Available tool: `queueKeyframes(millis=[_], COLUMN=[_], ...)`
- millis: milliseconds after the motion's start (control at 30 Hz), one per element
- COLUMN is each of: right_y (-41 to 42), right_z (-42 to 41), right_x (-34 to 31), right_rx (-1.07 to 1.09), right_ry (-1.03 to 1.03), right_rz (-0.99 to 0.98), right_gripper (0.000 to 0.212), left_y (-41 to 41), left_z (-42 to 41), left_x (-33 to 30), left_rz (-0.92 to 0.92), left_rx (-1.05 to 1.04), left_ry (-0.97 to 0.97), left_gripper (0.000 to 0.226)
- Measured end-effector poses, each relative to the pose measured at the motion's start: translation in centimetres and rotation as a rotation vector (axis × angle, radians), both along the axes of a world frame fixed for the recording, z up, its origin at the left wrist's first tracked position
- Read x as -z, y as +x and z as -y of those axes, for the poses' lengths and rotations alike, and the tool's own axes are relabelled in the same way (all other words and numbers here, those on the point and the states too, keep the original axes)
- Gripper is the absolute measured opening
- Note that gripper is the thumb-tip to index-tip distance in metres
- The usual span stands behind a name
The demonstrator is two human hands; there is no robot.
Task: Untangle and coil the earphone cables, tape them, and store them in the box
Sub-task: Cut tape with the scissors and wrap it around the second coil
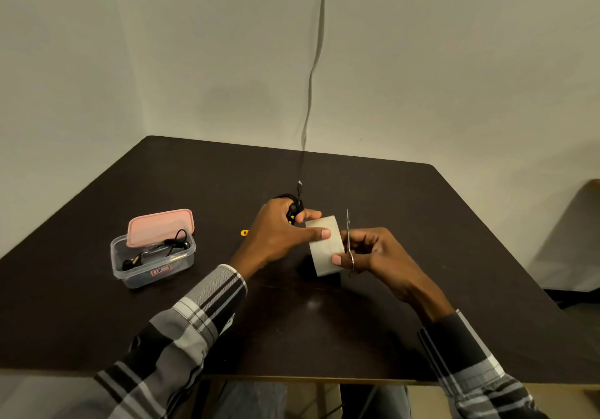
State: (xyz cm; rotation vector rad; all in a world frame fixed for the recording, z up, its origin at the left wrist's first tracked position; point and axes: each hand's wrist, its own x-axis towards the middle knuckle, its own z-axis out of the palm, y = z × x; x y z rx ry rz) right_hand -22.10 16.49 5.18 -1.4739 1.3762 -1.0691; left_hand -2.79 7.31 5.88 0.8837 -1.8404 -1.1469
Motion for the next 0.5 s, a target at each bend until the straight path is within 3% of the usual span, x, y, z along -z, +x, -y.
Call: queueKeyframes(millis=[300,500], right_y=[-0.7,0.9], right_z=[-0.6,0.2], right_x=[-0.1,-0.7], right_rx=[-0.083,0.133], right_ry=[0.013,0.003], right_rz=[-0.03,0.212], right_gripper=[0.021,0.016], left_y=[0.4,0.0], left_z=[0.8,0.5], left_x=[0.7,1.4], left_rz=[-0.112,-0.074], left_rx=[0.058,0.075], left_ry=[0.169,0.136], left_gripper=[0.041,0.048])
